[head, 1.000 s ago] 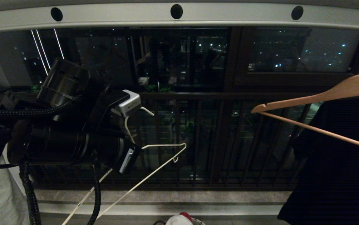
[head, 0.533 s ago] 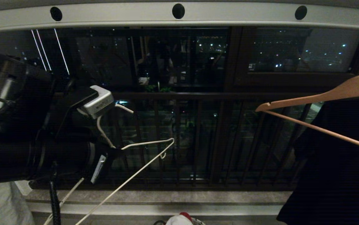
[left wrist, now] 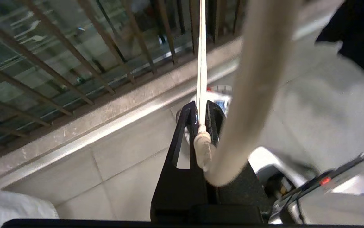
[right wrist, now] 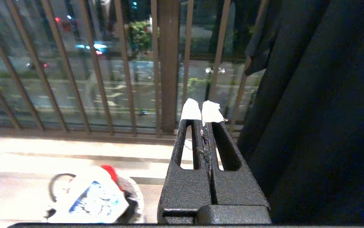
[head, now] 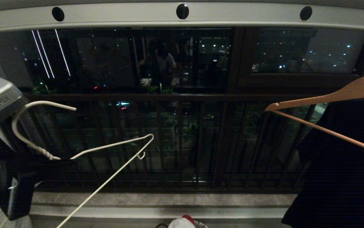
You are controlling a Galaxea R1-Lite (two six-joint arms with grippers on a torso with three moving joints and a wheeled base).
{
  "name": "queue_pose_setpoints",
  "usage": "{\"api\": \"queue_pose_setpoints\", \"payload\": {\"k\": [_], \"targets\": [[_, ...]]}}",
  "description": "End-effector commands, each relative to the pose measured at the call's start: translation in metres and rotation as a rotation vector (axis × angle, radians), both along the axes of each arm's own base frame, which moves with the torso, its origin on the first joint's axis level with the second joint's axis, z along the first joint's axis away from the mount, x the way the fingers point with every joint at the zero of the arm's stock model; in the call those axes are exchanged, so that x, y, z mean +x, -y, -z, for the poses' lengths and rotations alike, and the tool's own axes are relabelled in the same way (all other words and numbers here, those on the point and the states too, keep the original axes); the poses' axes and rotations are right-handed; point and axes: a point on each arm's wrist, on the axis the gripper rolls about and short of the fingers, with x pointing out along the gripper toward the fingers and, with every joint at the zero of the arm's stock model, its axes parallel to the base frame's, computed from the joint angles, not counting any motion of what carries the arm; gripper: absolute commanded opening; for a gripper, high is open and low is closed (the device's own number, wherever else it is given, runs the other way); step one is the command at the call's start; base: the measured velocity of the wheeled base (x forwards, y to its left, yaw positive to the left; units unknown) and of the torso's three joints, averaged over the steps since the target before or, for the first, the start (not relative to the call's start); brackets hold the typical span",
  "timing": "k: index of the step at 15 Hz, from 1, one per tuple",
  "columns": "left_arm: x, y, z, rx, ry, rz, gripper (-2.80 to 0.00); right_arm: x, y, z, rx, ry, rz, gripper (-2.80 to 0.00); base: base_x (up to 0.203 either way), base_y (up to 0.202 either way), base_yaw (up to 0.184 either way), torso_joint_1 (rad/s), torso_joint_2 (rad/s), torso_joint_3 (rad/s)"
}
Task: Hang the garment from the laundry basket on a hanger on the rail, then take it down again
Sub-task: Hang the clothes rack on the clothesline
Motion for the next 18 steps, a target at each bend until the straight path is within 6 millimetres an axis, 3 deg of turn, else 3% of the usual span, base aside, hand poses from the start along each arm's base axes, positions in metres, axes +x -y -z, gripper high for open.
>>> {"api": "queue_pose_setpoints", "payload": {"k": [1,5,15,18], "targets": [[-0.01,-0.01,-0.005,-0.031,0.038,-0.047,-2.8,0.0,0.0,0.001,0.035,-0.001,0.008,-2.8,0.0,0.0,0.0,0.0,0.0,0.0],[-0.006,-0.017,-0.02,-0.129,0.052,-0.169,-2.8,0.0,0.0,0.001,0.035,-0.001,0.007,-2.8,0.0,0.0,0.0,0.0,0.0,0.0],[0.017,-0.01,-0.077,-0.191,0.179,-0.179,-2.8,0.0,0.0,0.001,0.035,-0.002,0.007,-2.8,0.0,0.0,0.0,0.0,0.0,0.0],[0.033,-0.004,-0.085,-0.181,0.188,-0.205,-2.8,0.0,0.0,0.001,0.035,-0.001,0.007,-2.8,0.0,0.0,0.0,0.0,0.0,0.0]]}}
